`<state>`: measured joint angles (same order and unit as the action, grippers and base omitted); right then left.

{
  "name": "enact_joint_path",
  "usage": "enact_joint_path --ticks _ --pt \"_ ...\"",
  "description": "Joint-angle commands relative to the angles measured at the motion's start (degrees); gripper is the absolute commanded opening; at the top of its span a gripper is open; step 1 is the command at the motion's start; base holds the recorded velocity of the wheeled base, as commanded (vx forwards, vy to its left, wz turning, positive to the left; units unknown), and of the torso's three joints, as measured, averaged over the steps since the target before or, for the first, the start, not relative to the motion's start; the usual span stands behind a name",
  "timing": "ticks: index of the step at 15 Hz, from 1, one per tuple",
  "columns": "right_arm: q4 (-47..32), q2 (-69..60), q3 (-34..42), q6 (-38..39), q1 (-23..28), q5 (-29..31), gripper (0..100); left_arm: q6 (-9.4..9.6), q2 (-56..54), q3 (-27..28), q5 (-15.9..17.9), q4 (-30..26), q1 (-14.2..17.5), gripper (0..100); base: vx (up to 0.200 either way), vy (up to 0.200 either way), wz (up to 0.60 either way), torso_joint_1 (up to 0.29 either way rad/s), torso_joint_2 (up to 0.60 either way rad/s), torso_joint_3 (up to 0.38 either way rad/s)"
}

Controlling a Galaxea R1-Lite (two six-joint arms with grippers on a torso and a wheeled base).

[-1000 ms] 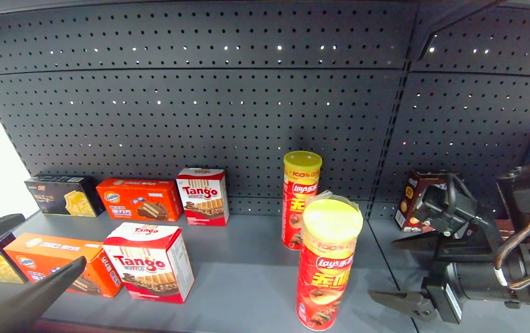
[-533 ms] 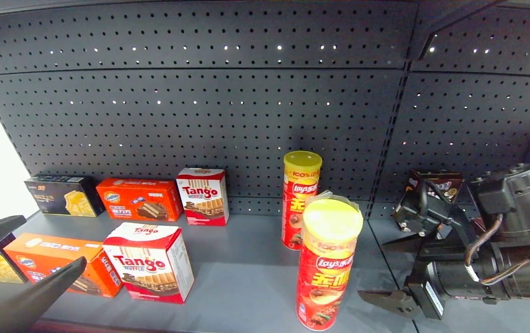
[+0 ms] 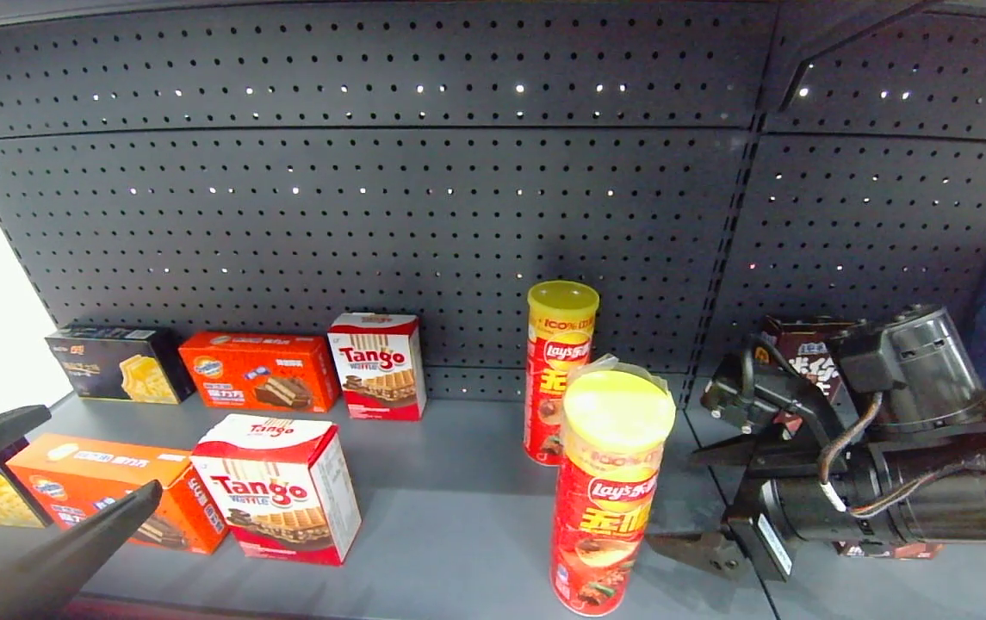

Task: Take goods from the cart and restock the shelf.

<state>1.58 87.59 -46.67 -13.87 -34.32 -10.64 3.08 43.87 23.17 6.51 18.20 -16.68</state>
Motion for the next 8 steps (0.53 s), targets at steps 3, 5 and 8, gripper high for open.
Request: enact_joint_path --ticks 3,5,8 --pt "0.09 1.97 -1.06 -0.01 -1.02 0.01 100 -0.01 0.07 -0.15 -0.01 -0.01 -0.11 100 0.0 0.0 0.0 0.0 0.0 0.0" --pt "0.09 2.67 -1.23 -0.01 -1.45 -0.08 100 -0.01 0.07 -0.5 -0.01 -0.01 -0.02 100 0.0 0.0 0.0 0.0 0.0 0.0" --pt "0.09 3.73 -2.03 -0.01 -1.63 0.01 100 -0.1 -0.02 -1.11 -0.01 -0.01 -0.02 100 0.0 0.0 0.0 0.0 0.0 0.0"
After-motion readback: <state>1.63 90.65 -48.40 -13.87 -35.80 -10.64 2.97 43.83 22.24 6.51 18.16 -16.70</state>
